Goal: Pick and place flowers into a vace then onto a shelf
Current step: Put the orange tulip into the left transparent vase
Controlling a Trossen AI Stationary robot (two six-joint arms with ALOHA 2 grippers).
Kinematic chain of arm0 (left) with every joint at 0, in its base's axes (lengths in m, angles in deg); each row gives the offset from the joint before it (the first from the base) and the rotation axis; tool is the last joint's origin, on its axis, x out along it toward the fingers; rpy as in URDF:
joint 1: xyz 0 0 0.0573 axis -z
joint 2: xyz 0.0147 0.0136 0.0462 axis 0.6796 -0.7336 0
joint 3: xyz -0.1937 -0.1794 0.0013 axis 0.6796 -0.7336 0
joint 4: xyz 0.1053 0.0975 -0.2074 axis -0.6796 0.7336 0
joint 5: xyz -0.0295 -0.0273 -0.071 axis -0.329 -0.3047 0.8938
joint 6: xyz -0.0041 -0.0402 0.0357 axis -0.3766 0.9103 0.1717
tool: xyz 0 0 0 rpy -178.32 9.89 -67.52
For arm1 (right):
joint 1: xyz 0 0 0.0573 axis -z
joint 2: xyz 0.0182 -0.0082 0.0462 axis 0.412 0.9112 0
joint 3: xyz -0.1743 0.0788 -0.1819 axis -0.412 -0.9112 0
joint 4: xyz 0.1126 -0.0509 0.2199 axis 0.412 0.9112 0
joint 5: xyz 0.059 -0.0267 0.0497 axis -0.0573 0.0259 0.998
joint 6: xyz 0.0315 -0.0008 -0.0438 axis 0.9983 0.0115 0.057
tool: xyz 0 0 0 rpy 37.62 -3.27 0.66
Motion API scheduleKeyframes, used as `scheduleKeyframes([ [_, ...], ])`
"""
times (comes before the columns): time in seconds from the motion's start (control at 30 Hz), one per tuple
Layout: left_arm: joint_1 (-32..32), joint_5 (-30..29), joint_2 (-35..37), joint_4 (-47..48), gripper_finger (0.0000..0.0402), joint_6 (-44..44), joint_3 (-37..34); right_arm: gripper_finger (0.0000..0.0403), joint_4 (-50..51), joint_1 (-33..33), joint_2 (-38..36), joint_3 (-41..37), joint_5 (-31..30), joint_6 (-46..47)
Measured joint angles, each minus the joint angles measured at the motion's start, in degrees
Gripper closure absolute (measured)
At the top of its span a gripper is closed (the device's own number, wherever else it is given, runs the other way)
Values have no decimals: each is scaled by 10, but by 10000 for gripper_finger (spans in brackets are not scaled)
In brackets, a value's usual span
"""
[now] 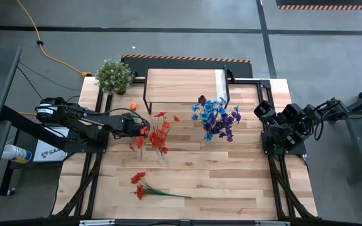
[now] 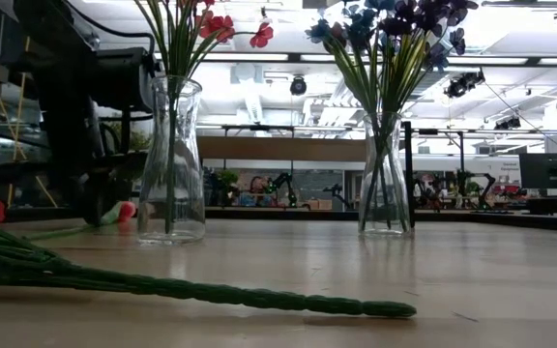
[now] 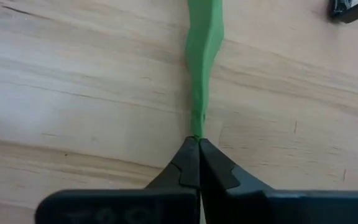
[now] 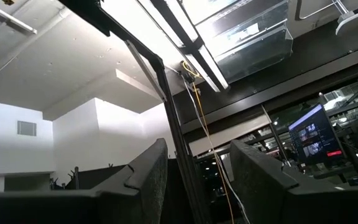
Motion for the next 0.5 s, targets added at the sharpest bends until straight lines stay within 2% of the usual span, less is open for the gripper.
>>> scheduleKeyframes([
  [0.5, 0, -21, 77, 47, 381, 13, -5, 237, 0, 0, 0, 0, 0, 0],
])
